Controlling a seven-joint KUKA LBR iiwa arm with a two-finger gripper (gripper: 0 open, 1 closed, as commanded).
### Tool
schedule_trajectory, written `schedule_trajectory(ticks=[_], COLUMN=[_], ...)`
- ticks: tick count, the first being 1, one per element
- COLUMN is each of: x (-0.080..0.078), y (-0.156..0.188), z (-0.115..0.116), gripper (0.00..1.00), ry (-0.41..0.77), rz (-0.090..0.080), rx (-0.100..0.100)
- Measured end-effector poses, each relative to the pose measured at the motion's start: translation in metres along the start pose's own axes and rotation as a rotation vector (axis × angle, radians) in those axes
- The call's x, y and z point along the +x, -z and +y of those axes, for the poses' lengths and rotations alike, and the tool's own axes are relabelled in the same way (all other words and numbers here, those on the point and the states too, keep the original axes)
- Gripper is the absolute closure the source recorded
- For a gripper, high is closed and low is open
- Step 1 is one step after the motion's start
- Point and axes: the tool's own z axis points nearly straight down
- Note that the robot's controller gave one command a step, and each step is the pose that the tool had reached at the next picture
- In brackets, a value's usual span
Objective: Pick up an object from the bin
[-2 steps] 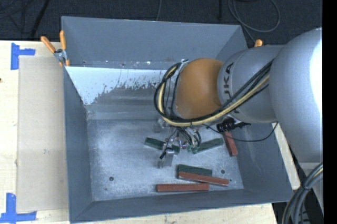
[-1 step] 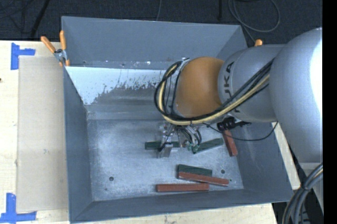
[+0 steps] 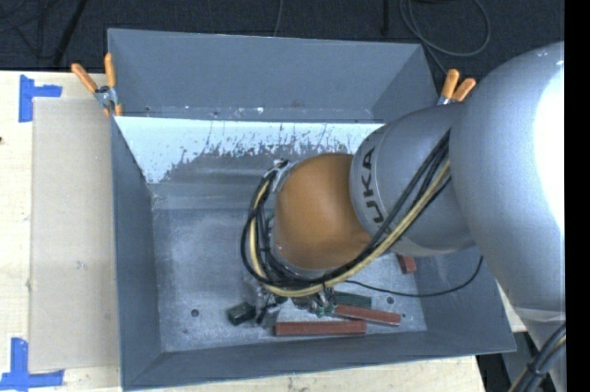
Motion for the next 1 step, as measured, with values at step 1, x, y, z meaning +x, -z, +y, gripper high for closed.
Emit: schedule_trajectory(ticks=[1], x=[0.0], y=[0.1353], z=[0.0068], gripper=[1.0], ry=[0.036], rz=[-0.011], rx=[0.003])
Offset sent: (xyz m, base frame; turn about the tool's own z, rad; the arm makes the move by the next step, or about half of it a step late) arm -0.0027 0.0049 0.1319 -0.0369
